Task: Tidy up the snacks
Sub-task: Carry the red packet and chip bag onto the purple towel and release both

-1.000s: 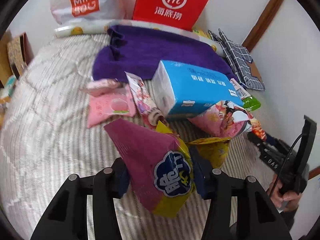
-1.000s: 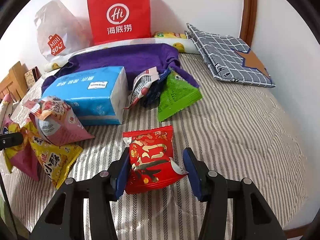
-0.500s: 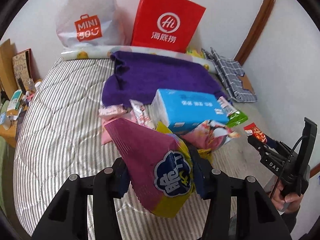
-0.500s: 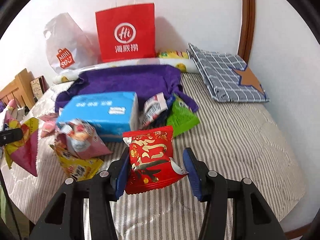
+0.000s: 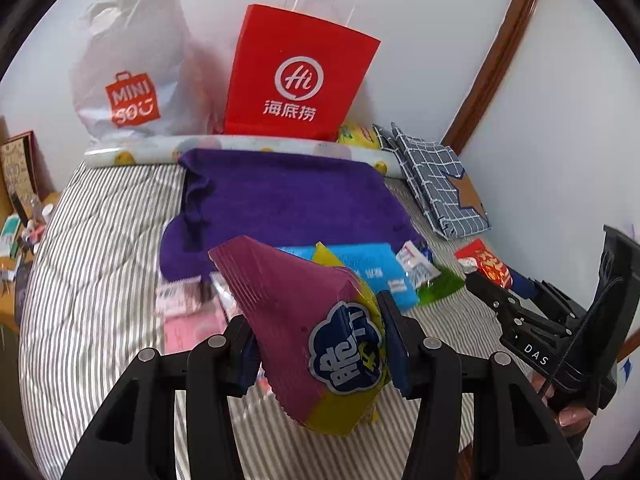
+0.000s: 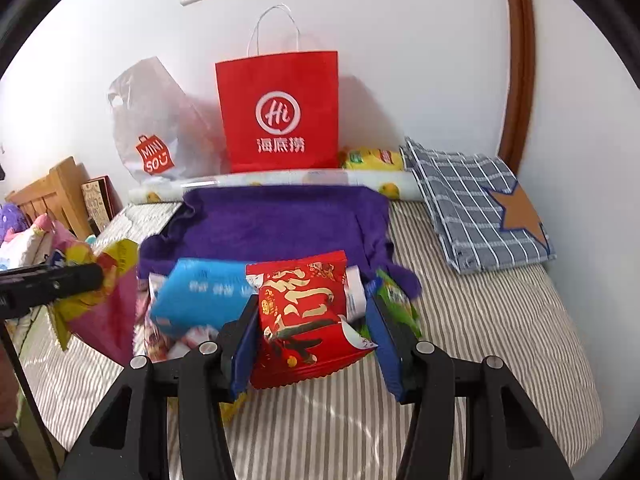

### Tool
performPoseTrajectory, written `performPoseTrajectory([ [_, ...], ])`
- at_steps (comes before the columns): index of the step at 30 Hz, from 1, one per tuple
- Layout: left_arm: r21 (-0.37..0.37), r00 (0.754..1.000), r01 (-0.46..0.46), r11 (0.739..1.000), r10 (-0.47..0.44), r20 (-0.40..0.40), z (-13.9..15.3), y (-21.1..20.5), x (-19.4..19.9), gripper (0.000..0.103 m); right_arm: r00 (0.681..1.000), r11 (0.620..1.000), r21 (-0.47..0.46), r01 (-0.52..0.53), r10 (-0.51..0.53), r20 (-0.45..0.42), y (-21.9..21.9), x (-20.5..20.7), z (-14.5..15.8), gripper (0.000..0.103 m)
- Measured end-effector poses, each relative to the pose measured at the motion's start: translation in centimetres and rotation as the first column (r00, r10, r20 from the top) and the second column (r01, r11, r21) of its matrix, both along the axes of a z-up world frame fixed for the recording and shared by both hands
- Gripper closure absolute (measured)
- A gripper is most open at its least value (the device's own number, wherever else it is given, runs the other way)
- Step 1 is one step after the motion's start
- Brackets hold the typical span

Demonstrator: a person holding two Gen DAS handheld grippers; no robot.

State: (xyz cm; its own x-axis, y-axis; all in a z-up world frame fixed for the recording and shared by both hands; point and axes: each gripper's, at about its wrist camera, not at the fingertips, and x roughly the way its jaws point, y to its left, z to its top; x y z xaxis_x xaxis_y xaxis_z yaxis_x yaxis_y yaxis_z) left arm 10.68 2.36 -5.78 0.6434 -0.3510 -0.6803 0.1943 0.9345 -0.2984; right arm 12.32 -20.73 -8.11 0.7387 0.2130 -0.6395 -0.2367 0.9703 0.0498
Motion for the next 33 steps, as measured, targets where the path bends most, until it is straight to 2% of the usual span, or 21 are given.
performPoseTrajectory([
  [10,0.05,1.0,-0.02,0.999,0.02,0.016,1.4,0.0,5.4,0.052,0.999,0.999,0.023,-0.045,0.045,0.028,1.4,5.9,1.4,0.053],
  [17,0.048,0.999,-0.039,0.998,0.038,0.027,2.1,0.8,9.0,0.052,0.999,0.999,0.011,-0.031,0.031,0.032,1.5,9.8,1.5,0.053],
  [33,0.083,0.999,-0.047,0.995,0.048,-0.006,1.1,1.2,17.4,0.052,1.0,1.0,0.0,0.008,-0.008,0.018,1.3,17.3,0.6,0.053],
])
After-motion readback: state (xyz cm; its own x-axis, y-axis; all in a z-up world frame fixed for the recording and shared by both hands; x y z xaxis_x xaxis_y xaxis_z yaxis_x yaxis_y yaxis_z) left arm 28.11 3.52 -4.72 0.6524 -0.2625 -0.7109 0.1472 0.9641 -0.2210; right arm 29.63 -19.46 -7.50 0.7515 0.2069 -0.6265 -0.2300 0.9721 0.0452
